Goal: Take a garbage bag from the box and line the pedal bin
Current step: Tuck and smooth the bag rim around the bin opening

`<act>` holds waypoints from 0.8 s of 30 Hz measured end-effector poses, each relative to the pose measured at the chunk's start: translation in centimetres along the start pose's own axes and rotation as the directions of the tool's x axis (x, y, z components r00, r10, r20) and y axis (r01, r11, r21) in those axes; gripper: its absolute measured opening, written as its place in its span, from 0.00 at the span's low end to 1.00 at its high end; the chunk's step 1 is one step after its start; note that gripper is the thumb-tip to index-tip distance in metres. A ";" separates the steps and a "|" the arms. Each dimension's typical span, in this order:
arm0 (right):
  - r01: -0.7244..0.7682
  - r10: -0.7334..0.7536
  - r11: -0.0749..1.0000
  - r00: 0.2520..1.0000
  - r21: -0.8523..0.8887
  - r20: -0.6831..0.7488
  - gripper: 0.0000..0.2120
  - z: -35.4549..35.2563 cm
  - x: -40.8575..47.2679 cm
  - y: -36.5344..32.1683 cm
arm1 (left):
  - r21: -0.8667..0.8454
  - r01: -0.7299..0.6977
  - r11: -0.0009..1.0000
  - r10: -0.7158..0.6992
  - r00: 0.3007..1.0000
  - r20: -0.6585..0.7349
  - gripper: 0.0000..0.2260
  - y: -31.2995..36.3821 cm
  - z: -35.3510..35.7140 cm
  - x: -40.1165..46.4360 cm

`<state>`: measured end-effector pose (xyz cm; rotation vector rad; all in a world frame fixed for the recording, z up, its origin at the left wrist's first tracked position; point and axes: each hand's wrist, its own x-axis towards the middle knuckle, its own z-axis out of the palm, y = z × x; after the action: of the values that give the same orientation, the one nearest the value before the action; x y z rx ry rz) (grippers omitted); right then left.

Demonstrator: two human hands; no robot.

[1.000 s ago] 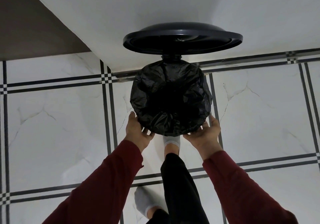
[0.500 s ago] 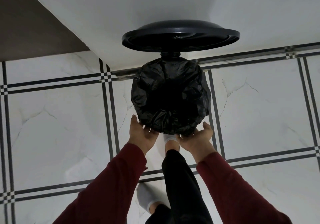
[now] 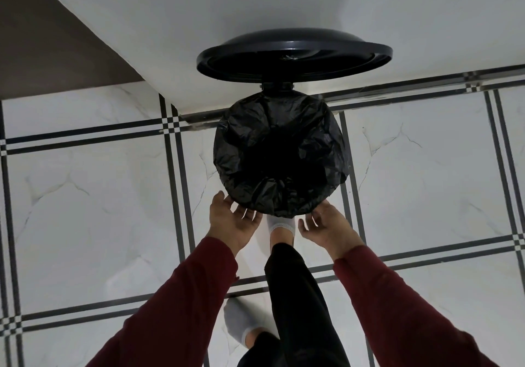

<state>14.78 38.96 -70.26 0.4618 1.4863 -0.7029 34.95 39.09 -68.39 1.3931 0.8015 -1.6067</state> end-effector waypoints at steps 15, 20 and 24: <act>0.066 -0.107 0.950 0.987 0.306 0.119 0.17 0.2 -1.0 0.4 | 0.029 0.034 0.999 -0.034 0.999 0.029 0.18 -0.7 0.5 -0.3; 0.065 -0.116 0.938 0.984 0.340 0.131 0.19 0.9 -1.1 0.5 | 0.041 0.004 0.999 -0.005 1.000 0.023 0.14 -0.4 0.4 -0.3; 0.083 -0.134 0.946 0.980 0.312 0.144 0.17 0.8 -1.3 0.1 | 0.140 -0.114 0.984 0.117 0.993 -0.012 0.10 -0.2 0.6 -0.4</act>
<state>15.48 38.68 -68.91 0.5448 1.2589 -1.0429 34.49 38.71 -67.89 1.5284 0.6177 -1.5859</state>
